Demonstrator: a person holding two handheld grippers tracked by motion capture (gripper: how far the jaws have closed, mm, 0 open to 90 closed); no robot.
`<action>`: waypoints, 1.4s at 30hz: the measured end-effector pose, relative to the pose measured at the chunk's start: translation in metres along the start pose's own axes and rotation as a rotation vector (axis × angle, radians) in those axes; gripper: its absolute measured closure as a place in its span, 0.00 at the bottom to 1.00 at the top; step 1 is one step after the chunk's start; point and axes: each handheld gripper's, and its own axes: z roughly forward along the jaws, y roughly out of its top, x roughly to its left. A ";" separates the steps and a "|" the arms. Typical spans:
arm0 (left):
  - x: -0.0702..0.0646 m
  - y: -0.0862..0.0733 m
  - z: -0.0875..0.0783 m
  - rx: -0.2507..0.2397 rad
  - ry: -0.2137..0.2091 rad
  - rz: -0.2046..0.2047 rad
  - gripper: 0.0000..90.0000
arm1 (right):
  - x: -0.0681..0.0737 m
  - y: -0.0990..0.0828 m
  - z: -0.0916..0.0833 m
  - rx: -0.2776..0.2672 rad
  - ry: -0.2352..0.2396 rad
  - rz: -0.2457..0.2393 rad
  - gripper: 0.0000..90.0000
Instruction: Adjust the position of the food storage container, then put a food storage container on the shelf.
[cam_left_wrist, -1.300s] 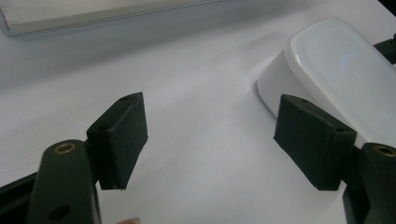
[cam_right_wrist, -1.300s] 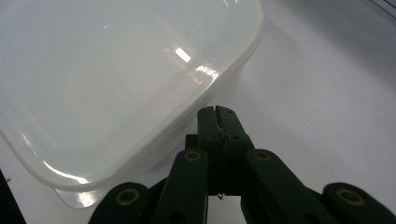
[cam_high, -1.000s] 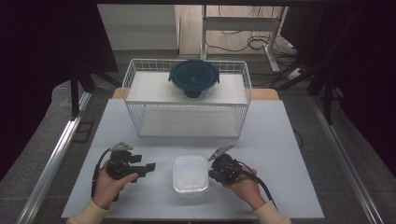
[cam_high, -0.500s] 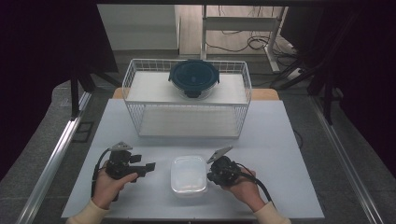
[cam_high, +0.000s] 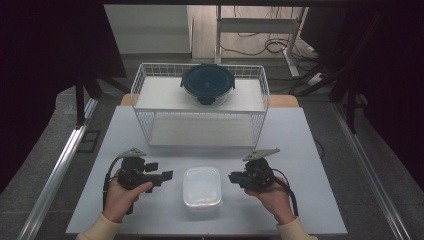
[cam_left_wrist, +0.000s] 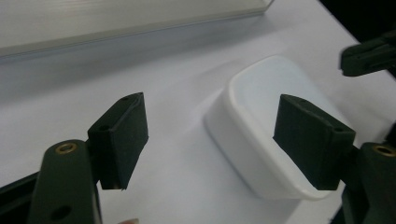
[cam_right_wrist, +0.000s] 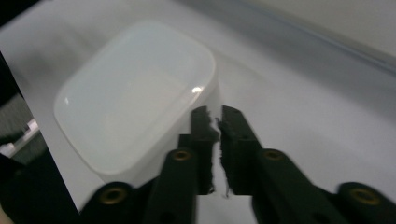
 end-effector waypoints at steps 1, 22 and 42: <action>-0.002 0.001 -0.001 -0.005 0.011 0.001 0.28 | -0.001 0.001 -0.001 -0.027 0.017 0.029 0.69; 0.002 -0.016 -0.005 -0.033 -0.082 -0.097 0.28 | 0.000 -0.010 0.008 -0.094 0.114 0.161 0.32; 0.009 -0.025 0.026 0.032 -0.208 -0.226 0.30 | -0.002 -0.020 0.028 -0.056 0.216 0.289 0.42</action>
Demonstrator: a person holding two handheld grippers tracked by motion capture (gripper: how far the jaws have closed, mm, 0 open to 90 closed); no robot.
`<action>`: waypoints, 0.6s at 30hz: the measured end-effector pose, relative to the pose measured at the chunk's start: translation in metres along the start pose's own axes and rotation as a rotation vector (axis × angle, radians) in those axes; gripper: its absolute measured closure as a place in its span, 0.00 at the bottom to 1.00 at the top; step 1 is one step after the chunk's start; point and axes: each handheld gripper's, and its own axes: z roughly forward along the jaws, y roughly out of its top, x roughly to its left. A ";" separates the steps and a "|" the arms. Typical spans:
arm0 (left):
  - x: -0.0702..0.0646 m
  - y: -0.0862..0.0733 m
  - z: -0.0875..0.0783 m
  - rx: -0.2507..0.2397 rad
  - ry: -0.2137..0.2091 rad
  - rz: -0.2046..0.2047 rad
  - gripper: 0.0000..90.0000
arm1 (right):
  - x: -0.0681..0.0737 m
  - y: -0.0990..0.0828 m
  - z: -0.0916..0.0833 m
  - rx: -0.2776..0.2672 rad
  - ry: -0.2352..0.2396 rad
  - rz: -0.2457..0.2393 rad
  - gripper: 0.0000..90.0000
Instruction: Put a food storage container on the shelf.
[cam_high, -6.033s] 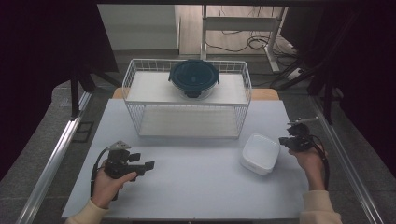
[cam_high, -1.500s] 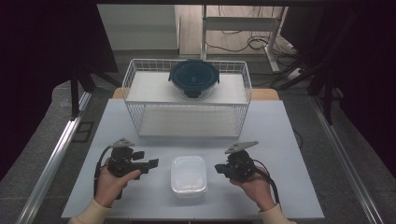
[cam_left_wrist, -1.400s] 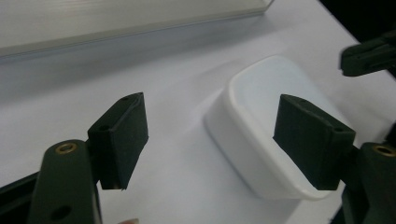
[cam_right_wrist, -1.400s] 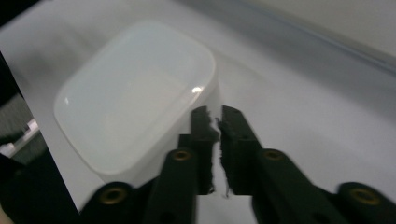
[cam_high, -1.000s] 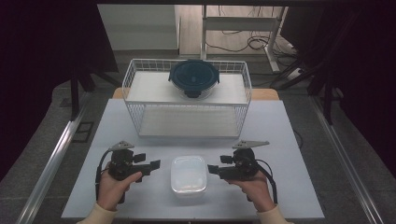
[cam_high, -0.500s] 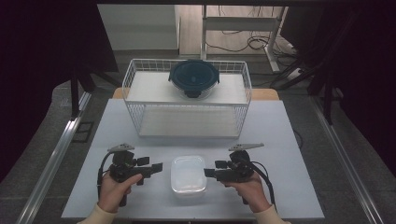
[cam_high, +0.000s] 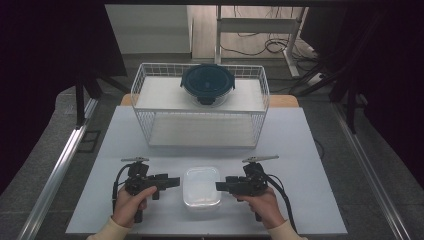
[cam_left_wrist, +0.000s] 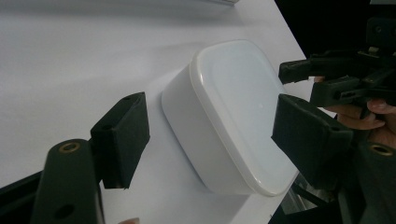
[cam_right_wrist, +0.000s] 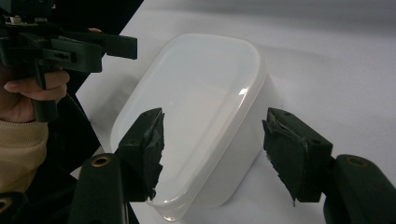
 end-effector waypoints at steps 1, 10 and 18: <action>0.000 0.000 0.001 0.002 0.000 -0.003 0.30 | 0.000 0.000 0.001 0.001 -0.001 0.001 0.42; 0.003 -0.001 0.010 0.022 -0.035 -0.031 0.33 | -0.003 -0.001 0.004 0.000 0.006 0.033 0.45; 0.005 -0.004 0.017 0.047 -0.089 -0.076 0.37 | -0.005 -0.002 0.007 0.015 0.020 0.054 0.51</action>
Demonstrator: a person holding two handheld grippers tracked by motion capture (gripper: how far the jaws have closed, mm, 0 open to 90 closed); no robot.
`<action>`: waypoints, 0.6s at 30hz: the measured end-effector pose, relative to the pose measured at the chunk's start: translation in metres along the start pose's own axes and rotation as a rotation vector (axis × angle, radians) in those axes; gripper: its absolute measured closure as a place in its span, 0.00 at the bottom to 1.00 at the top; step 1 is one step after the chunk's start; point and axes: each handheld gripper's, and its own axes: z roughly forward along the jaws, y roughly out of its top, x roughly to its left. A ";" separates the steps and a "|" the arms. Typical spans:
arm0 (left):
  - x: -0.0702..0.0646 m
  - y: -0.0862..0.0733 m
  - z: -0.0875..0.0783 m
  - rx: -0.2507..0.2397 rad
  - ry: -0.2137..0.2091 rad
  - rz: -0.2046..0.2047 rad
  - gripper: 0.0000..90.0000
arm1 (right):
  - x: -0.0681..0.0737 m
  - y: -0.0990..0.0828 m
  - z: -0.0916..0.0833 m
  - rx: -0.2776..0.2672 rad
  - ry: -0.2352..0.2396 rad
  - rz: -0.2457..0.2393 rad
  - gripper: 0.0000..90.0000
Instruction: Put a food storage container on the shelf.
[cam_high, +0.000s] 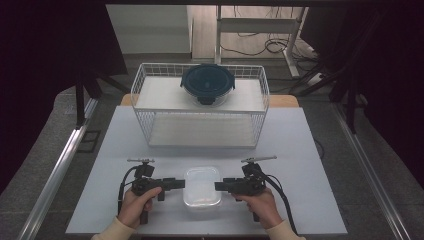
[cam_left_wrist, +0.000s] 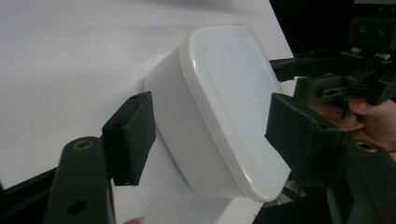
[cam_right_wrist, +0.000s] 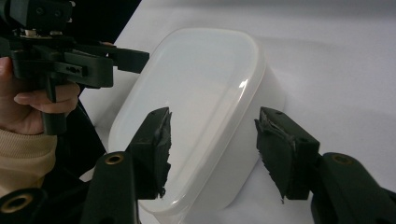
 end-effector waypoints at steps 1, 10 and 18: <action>0.000 0.000 0.001 0.004 -0.002 -0.003 0.38 | -0.001 0.000 0.001 0.007 0.001 0.001 0.52; 0.005 -0.004 0.010 0.043 -0.062 -0.070 0.57 | -0.003 -0.002 0.005 0.026 0.029 0.039 0.66; 0.003 -0.006 0.006 0.010 -0.063 -0.081 0.77 | -0.006 -0.003 0.001 0.030 0.060 0.103 0.75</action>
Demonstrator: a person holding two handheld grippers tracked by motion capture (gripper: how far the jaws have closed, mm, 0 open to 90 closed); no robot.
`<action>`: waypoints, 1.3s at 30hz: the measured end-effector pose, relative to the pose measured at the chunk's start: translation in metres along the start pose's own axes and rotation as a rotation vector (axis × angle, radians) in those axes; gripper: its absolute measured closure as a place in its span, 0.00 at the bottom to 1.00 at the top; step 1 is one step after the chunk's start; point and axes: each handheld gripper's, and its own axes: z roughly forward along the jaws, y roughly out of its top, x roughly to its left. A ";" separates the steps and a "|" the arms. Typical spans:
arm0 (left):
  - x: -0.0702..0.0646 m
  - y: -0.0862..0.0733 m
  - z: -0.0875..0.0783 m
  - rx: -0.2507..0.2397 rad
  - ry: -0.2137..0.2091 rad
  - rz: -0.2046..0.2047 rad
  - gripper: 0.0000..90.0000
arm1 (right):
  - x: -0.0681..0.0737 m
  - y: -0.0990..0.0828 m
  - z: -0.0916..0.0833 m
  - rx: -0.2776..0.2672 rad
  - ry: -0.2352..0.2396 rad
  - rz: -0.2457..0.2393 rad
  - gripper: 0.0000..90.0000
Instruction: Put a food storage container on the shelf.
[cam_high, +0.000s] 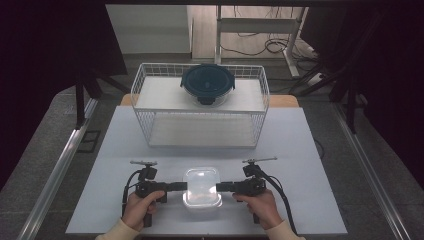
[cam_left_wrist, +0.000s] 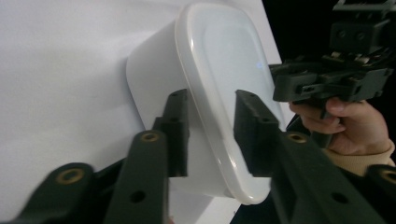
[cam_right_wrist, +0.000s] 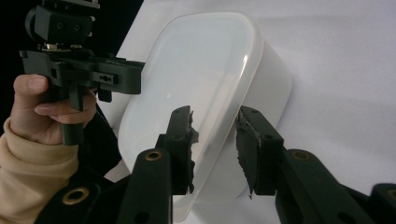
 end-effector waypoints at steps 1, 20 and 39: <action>0.000 0.000 -0.001 -0.005 -0.004 0.002 0.79 | 0.000 0.000 -0.001 -0.005 0.005 0.003 0.77; -0.019 0.000 -0.015 -0.059 -0.003 0.096 0.89 | 0.009 0.000 -0.018 -0.057 0.058 -0.047 0.90; -0.048 0.009 -0.035 -0.109 -0.003 0.202 0.89 | 0.042 0.010 -0.040 -0.118 0.060 -0.162 0.90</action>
